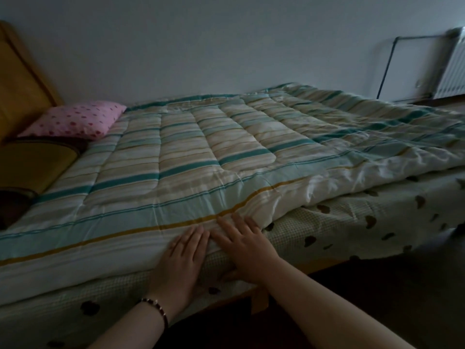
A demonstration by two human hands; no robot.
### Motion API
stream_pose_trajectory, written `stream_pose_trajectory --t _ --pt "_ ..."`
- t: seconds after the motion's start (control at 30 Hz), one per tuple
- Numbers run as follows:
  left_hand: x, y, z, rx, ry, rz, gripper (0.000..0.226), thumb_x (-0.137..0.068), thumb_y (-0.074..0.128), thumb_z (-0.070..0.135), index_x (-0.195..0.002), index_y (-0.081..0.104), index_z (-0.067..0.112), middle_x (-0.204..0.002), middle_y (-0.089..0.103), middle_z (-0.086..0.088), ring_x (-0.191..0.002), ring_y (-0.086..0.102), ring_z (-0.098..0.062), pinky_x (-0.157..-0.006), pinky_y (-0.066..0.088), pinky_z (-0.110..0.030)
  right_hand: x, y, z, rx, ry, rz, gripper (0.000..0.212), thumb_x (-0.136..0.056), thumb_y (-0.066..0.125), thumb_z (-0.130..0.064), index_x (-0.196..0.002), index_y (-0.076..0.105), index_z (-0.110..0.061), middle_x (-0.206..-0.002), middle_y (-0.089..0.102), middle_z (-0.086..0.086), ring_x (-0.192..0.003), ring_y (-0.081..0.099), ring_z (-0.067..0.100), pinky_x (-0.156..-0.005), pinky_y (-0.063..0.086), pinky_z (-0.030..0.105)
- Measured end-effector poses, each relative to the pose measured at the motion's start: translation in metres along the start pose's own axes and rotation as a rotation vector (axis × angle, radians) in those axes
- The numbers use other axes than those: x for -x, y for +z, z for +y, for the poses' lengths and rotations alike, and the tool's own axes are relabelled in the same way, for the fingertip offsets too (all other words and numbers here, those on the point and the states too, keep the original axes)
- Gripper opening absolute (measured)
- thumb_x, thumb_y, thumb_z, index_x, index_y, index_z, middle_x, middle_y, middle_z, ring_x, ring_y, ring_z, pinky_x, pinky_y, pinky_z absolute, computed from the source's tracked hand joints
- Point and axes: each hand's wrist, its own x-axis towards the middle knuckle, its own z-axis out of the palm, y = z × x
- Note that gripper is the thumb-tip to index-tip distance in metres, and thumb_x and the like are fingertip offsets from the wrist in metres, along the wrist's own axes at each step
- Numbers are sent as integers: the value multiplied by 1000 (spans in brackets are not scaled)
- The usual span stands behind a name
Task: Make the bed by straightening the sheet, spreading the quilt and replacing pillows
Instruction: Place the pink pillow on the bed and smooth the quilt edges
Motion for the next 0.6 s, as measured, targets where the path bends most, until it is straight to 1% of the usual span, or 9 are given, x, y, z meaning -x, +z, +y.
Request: stream_pose_trajectory --t 0.1,0.13,0.2,0.23,0.3,0.4,0.47,0.53,0.6 --pt "1 4 8 -66 24 127 76 -81 56 27 -147 31 0 -152 33 -21 -137 39 -37 -110 24 -48 12 7 18 18 -17 55 106 -69 79 -49 -153 18 -29 -160 25 18 -142 32 47 -114 30 58" --pt "2 5 10 -86 30 147 66 -84 43 19 -147 33 -1 -152 33 -22 -137 38 -37 -110 25 -49 16 9 24 38 -21 75 98 -74 76 -44 -154 20 -30 -159 27 20 -140 34 47 -114 31 57" --pt "4 9 13 -109 51 169 62 -86 35 14 -145 35 -2 -151 33 -23 -138 36 -38 -111 24 -49 26 11 35 69 -6 94 86 -83 63 -42 -156 18 -32 -157 30 23 -139 36 47 -113 32 56" --pt "5 9 14 -119 55 168 63 -87 39 20 -145 35 -2 -151 34 -23 -139 35 -38 -112 23 -49 31 10 40 82 6 87 81 -87 55 -43 -157 14 -34 -157 29 24 -141 34 46 -114 31 56" --pt "0 1 19 -91 15 113 81 -80 56 51 -142 41 0 -147 41 -21 -135 39 -37 -111 22 -48 42 8 52 88 26 24 81 -91 46 -45 -157 0 -37 -161 16 24 -147 19 45 -118 23 56" --pt "-21 -22 28 -5 -45 131 88 -76 41 76 -129 55 8 -131 53 -12 -121 49 -31 -106 31 -46 56 -6 65 47 25 -102 95 -82 42 -63 -153 -17 -41 -165 -8 14 -152 -8 34 -122 4 55" --pt "-44 -35 38 30 -35 165 86 -78 33 78 -129 53 11 -132 52 -11 -122 49 -30 -107 32 -46 56 -18 69 -57 33 -69 95 -79 39 -72 -155 -8 -41 -166 -6 6 -153 -8 24 -122 1 55" --pt "-71 -46 53 10 23 112 98 -76 34 81 -144 38 9 -149 37 -13 -139 32 -30 -116 18 -49 54 -26 76 -75 61 5 99 -81 44 -74 -158 -1 -33 -167 -5 2 -152 -9 18 -121 1 57" --pt "-93 -49 63 18 31 -59 120 -69 41 87 -154 5 11 -162 1 -9 -149 -2 -26 -118 -3 -55 48 -26 87 -15 127 -27 112 -79 55 -73 -157 -10 -29 -165 -16 2 -150 -18 20 -119 -4 61"
